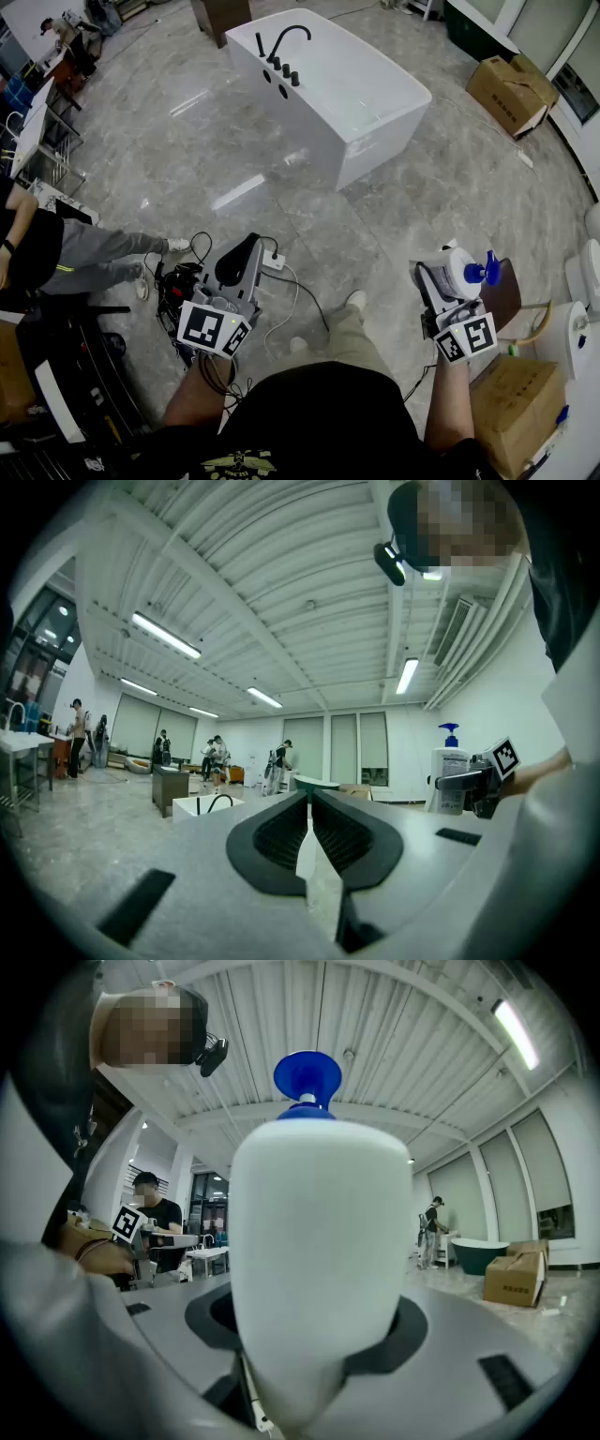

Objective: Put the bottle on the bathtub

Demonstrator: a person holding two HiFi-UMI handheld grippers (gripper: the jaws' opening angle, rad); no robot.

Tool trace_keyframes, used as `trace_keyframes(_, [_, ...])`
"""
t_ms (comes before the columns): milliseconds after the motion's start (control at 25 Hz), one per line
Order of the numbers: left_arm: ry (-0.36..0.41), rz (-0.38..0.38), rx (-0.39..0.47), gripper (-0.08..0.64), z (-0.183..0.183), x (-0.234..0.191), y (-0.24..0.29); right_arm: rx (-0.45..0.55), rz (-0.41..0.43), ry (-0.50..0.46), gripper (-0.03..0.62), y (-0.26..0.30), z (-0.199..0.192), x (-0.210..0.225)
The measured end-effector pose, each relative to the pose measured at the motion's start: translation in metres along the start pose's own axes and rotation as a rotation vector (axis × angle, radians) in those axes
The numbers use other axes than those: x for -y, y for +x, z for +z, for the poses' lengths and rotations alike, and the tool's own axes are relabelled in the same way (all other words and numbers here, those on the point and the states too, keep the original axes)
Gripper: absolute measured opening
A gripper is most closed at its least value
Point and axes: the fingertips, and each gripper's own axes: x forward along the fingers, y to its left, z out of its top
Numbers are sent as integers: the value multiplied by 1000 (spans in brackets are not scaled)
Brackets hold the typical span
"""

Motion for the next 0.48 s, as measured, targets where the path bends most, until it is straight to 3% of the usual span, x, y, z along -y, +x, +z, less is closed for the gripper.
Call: trace_keyframes(480, [20,15,-31,21,-5,-2,97,31,-12,37,262,44,-2,93])
